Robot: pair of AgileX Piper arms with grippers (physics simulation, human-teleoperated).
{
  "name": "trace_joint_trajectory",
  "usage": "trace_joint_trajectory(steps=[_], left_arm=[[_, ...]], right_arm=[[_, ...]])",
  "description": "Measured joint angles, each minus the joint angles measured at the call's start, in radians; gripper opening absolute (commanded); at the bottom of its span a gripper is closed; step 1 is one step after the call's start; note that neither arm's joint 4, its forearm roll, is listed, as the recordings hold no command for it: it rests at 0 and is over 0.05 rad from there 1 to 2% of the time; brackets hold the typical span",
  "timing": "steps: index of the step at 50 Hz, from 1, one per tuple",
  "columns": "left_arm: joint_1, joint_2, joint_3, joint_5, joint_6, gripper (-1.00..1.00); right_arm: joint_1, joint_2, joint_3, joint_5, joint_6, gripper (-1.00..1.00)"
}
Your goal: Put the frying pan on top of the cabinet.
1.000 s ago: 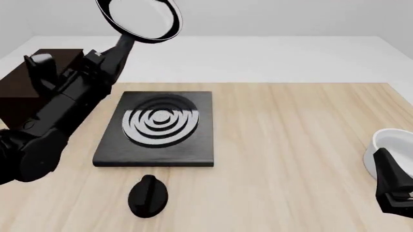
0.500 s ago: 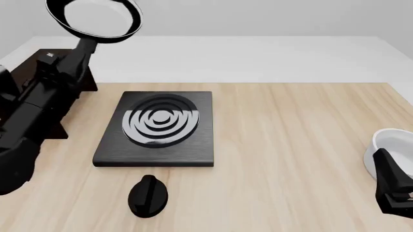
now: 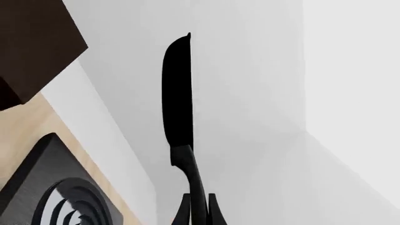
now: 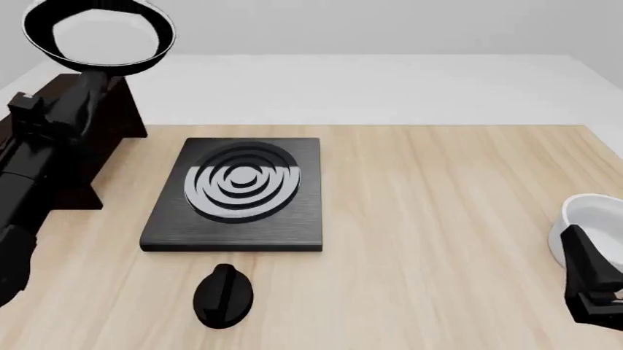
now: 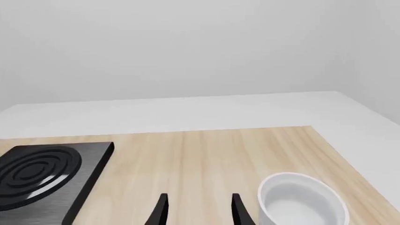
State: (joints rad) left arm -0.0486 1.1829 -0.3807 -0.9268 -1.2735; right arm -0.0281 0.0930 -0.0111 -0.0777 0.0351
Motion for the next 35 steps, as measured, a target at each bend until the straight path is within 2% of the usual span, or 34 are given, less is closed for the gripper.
trace_joint_trajectory(steps=[16,35], left_arm=[[0.048,0.031,0.039,-0.068,-0.069,-1.0],[0.102,0.035,0.074,-0.117,-0.118,-1.0]], right_arm=[[0.003,0.006,-0.013,0.008,-0.008,1.0],[0.005,0.016,-0.022,0.01,-0.013,1.0]])
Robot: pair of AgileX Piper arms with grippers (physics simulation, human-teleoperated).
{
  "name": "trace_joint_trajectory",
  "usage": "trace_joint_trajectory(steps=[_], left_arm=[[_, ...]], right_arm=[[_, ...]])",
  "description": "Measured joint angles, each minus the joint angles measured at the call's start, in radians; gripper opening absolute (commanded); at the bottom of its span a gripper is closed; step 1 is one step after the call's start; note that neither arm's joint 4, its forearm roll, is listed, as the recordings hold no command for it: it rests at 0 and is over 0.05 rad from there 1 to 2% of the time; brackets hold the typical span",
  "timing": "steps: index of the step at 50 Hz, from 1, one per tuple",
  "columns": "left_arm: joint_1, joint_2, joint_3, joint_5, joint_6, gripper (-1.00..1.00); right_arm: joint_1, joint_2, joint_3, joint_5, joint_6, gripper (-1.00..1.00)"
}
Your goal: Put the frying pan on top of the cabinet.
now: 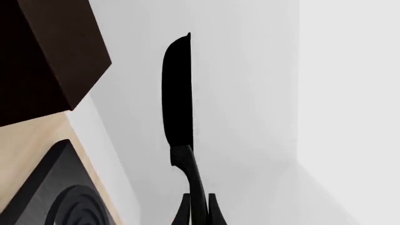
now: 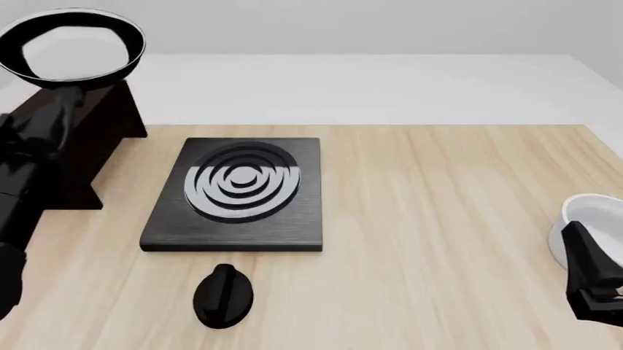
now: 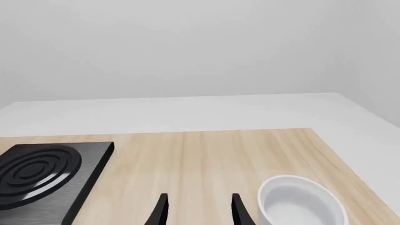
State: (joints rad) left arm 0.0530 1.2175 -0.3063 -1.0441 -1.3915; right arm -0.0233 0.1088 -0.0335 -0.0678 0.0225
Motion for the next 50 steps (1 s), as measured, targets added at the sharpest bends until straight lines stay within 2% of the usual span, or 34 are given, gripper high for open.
trace_joint_trajectory(steps=[24,50], left_arm=[[0.088,0.027,0.041,-0.054,-0.034,-1.0],[0.133,0.093,0.053,-0.11,-0.052,-1.0]], right_arm=[[0.002,0.003,-0.008,0.007,-0.004,1.0],[0.004,0.02,0.009,-0.023,-0.012,1.0]])
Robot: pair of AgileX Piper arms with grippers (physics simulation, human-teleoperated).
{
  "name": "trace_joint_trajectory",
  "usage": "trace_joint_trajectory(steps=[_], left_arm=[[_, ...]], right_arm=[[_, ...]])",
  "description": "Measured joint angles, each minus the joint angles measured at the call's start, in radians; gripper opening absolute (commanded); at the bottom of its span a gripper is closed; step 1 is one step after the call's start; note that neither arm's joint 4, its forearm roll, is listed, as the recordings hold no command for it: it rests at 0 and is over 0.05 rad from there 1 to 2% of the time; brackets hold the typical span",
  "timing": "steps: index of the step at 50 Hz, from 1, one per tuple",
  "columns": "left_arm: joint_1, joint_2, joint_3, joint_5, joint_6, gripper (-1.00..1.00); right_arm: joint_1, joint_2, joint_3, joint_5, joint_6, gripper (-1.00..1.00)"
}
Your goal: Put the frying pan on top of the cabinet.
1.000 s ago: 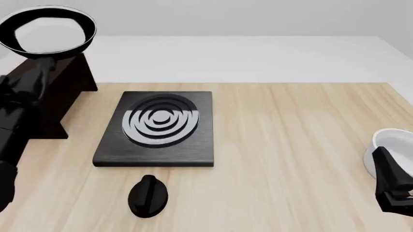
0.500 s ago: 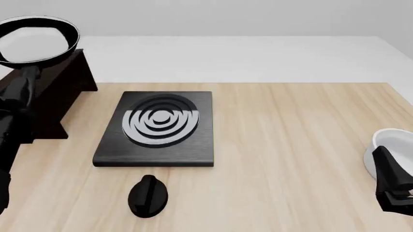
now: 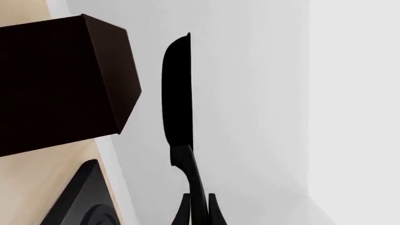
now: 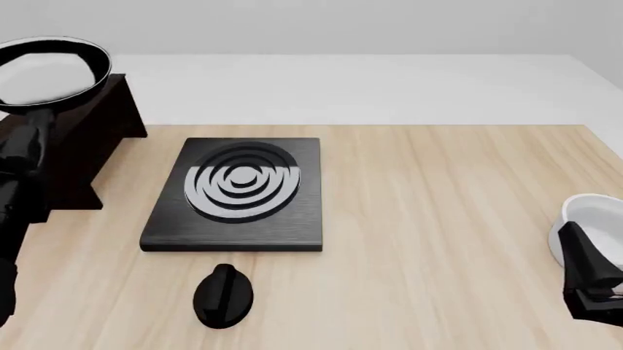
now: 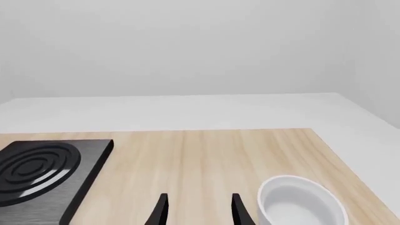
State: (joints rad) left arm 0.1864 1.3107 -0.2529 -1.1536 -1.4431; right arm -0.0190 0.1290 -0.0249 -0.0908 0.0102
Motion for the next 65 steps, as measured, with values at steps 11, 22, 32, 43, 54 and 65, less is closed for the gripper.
trace_joint_trajectory(steps=[11,22,32,43,54,65], left_arm=[[0.012,0.025,-0.003,-0.011,-0.001,-1.0],[0.016,0.063,-0.01,-0.026,-0.002,-1.0],[0.02,0.093,-0.015,-0.037,-0.004,-1.0],[0.029,0.117,-0.024,-0.04,-0.001,-1.0],[0.035,0.142,-0.039,-0.038,0.009,-1.0],[0.039,0.178,-0.06,-0.04,0.013,-1.0]], right_arm=[[0.001,0.002,0.0,-0.001,-0.002,1.0],[0.002,0.006,0.0,-0.003,-0.004,1.0],[0.002,0.011,0.004,-0.013,-0.005,1.0],[0.002,0.014,0.004,-0.016,-0.004,1.0],[0.001,0.018,0.004,-0.018,-0.002,1.0],[0.0,0.023,0.01,-0.029,0.0,1.0]])
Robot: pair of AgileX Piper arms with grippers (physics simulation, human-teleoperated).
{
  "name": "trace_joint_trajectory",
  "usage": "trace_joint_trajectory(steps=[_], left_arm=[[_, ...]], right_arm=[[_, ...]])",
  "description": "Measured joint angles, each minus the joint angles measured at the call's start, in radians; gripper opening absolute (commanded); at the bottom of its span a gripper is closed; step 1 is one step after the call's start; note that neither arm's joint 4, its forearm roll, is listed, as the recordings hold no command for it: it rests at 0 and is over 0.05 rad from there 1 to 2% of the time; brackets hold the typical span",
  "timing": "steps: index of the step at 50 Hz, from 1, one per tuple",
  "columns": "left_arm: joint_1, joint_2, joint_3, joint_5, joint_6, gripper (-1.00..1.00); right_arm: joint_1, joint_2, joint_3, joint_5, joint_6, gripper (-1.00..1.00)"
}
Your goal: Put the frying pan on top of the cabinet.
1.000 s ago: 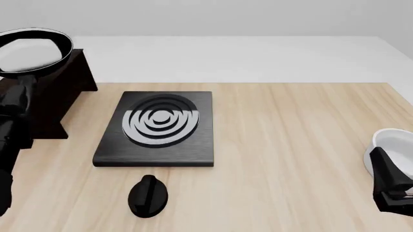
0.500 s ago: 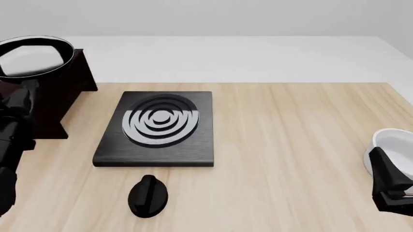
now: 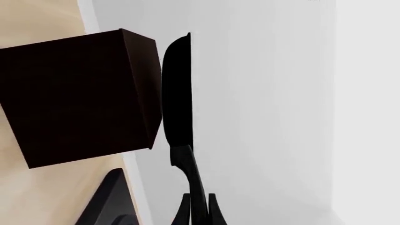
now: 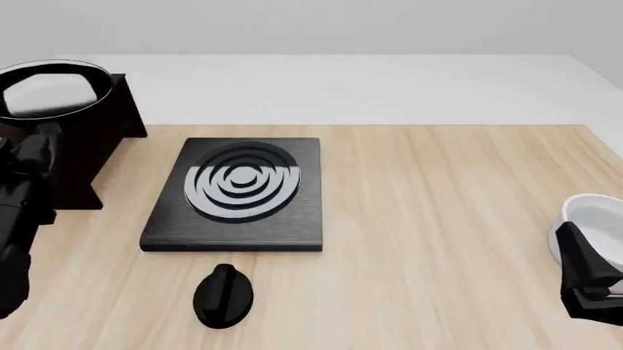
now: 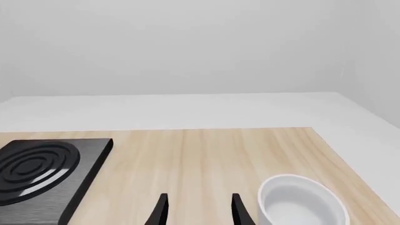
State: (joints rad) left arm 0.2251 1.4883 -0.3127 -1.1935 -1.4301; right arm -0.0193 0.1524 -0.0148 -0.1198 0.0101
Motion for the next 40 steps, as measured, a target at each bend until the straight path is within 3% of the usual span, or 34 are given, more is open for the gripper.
trace_joint_trajectory(steps=[40], left_arm=[[0.019,0.074,-0.041,-0.01,-0.008,-1.0]], right_arm=[[0.001,0.012,0.011,-0.021,-0.003,1.0]])
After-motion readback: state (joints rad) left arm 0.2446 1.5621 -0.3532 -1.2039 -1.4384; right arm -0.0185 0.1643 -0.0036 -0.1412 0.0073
